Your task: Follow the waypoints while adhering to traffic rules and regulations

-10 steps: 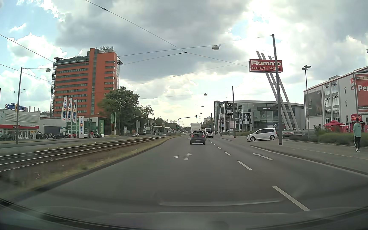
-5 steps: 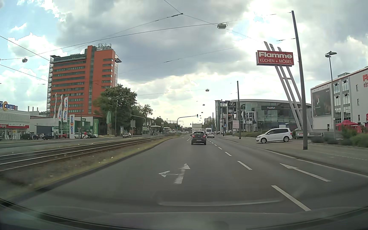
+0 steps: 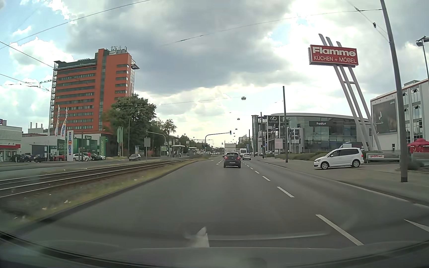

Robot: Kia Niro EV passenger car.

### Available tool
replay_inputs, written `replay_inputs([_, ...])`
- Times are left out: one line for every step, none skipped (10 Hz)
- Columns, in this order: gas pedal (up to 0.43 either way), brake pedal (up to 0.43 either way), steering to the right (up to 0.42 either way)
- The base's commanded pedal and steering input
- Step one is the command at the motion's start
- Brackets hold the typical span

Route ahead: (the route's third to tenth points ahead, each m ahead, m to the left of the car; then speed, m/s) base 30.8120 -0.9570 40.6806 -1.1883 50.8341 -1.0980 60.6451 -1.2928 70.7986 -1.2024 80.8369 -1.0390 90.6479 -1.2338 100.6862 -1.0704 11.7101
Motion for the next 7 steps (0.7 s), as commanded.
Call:
replay_inputs([0.067, 0.030, 0.000])
replay_inputs([0.067, 0.030, 0.000])
replay_inputs([0.067, 0.030, 0.000])
replay_inputs([0.079, 0.030, 0.000])
replay_inputs([0.079, 0.030, 0.000])
replay_inputs([0.079, 0.030, 0.000])
replay_inputs([0.079, 0.030, 0.001])
